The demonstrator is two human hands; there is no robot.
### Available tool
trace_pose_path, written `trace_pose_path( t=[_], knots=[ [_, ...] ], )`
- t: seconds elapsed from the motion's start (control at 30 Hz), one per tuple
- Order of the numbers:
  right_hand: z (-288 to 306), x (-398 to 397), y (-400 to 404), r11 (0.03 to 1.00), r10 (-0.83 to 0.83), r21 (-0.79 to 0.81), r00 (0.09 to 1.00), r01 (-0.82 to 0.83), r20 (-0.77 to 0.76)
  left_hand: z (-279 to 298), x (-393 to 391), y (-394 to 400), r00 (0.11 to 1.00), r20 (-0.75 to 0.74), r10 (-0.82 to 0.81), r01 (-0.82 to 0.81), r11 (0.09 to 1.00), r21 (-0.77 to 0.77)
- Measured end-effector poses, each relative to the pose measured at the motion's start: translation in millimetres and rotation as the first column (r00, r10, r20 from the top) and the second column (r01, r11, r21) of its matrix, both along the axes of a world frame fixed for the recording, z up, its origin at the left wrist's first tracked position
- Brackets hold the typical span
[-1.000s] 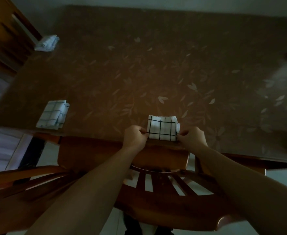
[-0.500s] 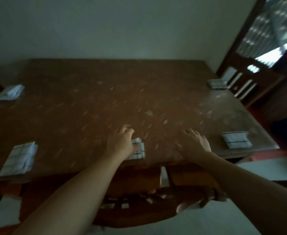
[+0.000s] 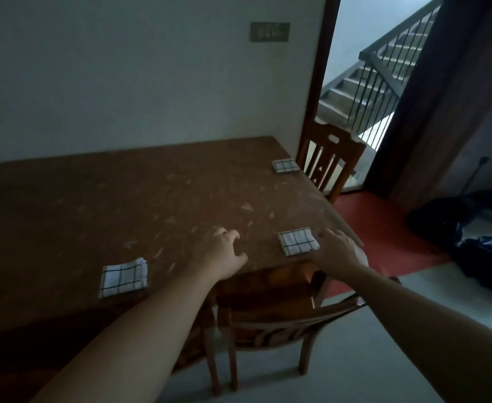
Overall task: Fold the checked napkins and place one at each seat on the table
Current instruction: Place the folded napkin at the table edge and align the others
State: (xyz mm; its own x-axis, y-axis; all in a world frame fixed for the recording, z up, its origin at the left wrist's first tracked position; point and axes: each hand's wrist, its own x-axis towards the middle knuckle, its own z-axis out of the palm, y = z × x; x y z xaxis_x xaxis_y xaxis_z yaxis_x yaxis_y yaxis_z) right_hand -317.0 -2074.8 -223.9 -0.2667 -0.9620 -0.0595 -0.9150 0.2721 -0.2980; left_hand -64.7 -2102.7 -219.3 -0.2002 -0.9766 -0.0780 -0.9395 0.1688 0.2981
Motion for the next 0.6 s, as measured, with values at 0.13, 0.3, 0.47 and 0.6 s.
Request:
trace_pose_path(
  t=[0.13,0.3,0.47,0.6],
  knots=[
    [-30,-54,-36,0.998,0.037,0.056,0.999,-0.038,0.018,-11,-44,-16,1.000,-0.019,-0.007,0.008,0.999,0.037],
    [-16,-59,-46,0.997,0.027,0.077,1.000,-0.028,0.012,-44,-82,-58,0.999,-0.043,0.002,0.002,0.997,0.082],
    [-52,-87,-84,0.988,0.015,0.155,0.999,-0.019,0.029,-79,-113,-83,0.998,-0.035,0.055,-0.048,0.982,0.183],
    [-80,-97,-123,0.949,0.100,0.294,0.992,-0.118,0.073,-112,-129,-103,0.989,-0.068,0.135,-0.111,0.955,0.275]
  ],
)
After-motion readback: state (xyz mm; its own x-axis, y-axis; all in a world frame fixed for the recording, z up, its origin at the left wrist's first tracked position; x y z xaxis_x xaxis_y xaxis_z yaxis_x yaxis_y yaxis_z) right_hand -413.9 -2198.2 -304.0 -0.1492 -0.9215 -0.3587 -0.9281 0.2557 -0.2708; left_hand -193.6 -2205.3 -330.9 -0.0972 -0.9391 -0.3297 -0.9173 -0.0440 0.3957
